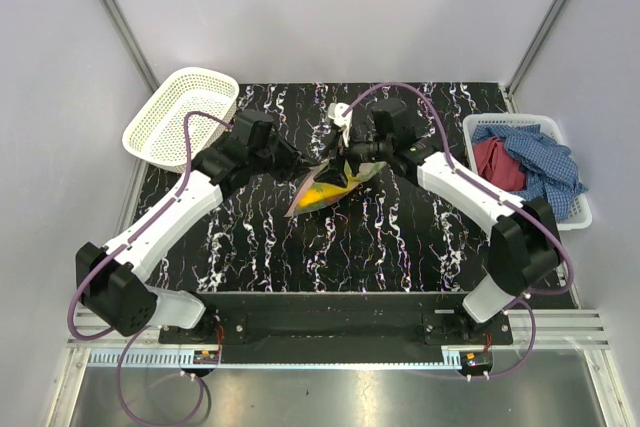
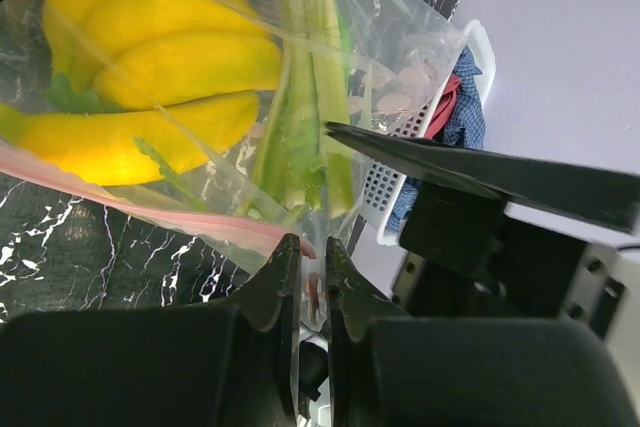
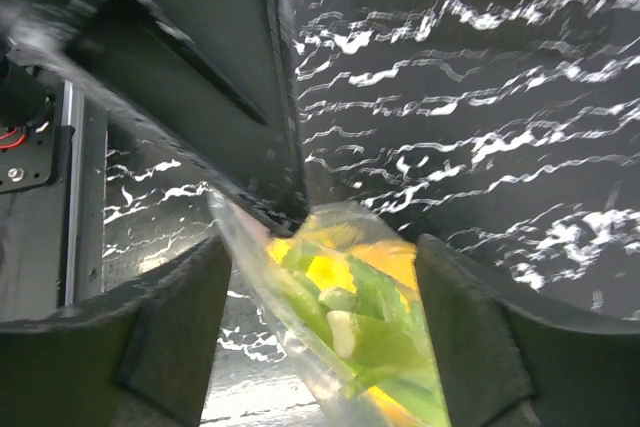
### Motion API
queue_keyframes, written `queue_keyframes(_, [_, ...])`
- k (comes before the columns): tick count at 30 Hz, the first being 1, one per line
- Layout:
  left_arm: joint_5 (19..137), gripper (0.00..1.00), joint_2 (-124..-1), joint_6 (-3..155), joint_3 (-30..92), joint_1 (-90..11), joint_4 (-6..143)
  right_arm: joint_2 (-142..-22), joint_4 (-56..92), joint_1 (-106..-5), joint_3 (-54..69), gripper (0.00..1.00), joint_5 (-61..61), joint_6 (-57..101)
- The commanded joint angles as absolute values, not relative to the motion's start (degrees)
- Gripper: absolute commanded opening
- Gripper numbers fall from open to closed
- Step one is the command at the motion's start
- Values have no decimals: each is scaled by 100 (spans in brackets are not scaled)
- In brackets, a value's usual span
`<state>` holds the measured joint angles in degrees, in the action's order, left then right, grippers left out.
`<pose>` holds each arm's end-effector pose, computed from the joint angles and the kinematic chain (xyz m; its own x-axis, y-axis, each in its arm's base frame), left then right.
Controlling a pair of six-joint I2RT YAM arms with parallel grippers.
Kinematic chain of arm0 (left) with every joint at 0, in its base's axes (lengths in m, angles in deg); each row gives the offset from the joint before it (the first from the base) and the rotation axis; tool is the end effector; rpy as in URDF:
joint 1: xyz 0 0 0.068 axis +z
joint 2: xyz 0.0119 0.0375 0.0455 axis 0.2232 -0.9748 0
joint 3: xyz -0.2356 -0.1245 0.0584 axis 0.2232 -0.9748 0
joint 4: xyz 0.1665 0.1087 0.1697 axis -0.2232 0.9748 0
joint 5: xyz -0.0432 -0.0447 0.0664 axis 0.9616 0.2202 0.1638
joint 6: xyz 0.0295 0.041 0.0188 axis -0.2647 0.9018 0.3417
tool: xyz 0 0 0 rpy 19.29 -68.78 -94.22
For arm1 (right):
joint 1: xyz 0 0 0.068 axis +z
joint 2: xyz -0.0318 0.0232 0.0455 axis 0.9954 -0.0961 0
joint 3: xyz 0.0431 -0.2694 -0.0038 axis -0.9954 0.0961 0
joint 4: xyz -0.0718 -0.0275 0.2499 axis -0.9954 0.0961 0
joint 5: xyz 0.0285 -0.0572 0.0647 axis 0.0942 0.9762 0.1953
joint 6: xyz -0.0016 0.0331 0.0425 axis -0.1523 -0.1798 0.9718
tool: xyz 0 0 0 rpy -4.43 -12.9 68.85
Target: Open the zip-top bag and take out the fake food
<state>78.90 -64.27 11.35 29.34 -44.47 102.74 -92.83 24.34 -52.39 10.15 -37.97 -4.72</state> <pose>0.2498 -0.1602 0.3355 -0.7330 -0.6735 -0.0955 -0.3598 0.5030 -0.7858 0.2994 0.2179 0.3112 -0.0349 -0.3051 -0.9517 -0.9879 0.1548 -0.0134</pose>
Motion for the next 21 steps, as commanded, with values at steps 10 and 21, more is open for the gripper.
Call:
queue_keyframes(10, [7625, 64, -5930, 2213, 3032, -4279, 10131, -9733, 2373, -5188, 718, 6, -4115, -9])
queue_keyframes(21, [8887, 79, -5041, 5754, 1952, -3839, 9289, -9522, 2688, -5197, 587, 4, -4403, 123])
